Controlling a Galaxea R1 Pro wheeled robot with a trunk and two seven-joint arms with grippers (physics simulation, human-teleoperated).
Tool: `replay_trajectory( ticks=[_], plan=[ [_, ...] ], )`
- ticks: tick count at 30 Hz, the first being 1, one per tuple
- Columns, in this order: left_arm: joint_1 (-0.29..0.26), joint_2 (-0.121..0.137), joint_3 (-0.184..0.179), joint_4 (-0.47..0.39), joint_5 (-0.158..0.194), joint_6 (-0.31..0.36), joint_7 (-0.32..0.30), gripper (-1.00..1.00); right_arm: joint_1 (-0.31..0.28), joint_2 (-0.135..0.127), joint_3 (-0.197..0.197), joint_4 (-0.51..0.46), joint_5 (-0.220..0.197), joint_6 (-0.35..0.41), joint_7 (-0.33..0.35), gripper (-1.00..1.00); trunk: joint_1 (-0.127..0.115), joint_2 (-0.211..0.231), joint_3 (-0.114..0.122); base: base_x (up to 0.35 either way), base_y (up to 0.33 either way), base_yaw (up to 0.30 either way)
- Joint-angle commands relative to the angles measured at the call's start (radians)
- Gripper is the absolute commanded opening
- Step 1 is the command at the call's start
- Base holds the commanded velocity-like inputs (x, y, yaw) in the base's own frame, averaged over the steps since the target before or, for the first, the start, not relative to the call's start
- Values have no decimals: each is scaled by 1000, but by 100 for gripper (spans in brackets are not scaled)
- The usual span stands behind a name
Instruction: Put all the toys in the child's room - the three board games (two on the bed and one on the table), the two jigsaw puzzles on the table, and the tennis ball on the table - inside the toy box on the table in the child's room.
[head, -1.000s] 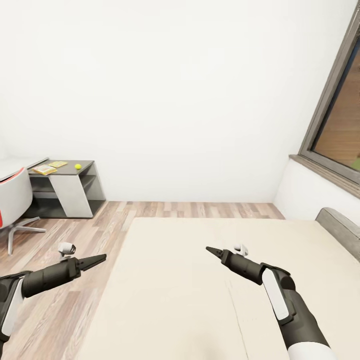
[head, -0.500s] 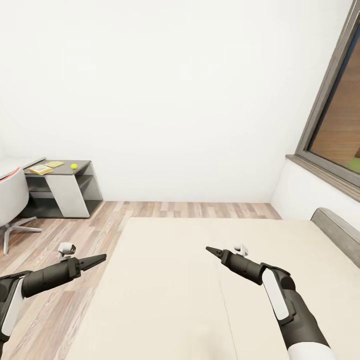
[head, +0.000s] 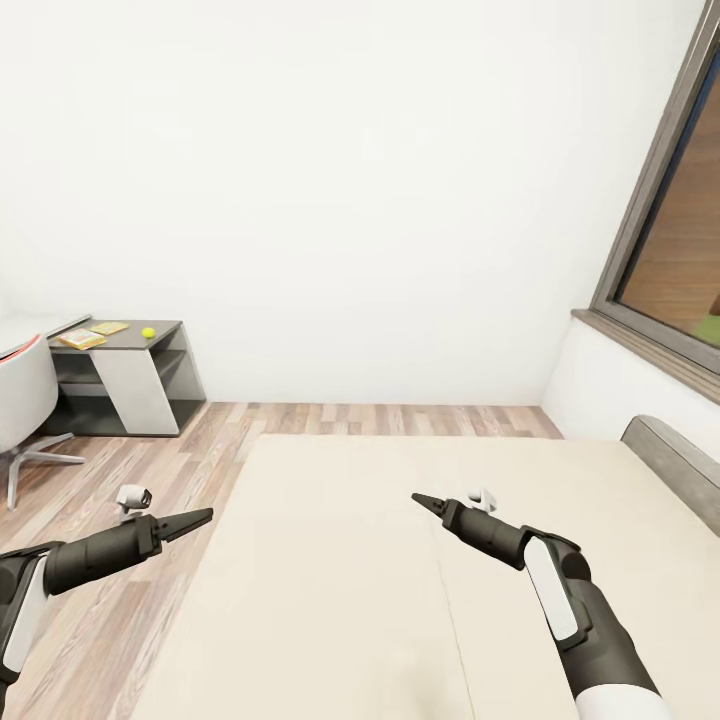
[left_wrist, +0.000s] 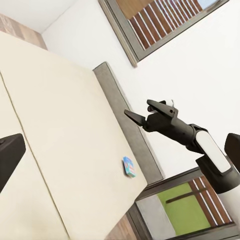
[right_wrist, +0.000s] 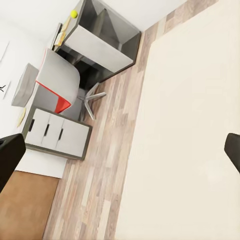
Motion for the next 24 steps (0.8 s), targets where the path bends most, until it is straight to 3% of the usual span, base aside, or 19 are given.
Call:
replay_trajectory(
  ticks=[1,24],
  plan=[
    [-1,0,0,0,2,10,-2,100,-1,0,-2,0,-2,6,2,100,1,-2,-2,-1,0,0],
    [-1,0,-1,0,2,10,-2,100,-1,-2,-2,0,-2,6,6,100,1,-2,-2,-36,0,0]
  ],
)
